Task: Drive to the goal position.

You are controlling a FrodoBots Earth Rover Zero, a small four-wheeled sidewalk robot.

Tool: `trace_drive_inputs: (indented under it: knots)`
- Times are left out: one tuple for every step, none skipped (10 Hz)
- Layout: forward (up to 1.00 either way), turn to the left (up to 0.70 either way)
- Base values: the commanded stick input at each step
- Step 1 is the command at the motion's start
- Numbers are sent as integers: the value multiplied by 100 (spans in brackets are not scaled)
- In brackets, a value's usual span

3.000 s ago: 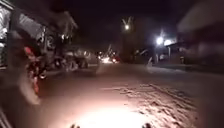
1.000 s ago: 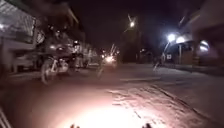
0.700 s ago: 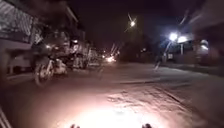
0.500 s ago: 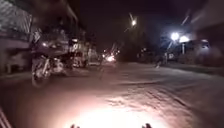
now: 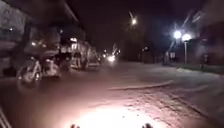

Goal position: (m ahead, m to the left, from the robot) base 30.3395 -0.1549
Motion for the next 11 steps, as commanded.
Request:
trace_drive_inputs:
  knots:
    - [70, 0]
    - [70, 0]
    - [70, 0]
    - [70, 0]
    - [70, 0]
    - [70, 0]
    - [70, 0]
    - [70, 0]
    - [70, 0]
    - [70, 0]
    - [70, 0]
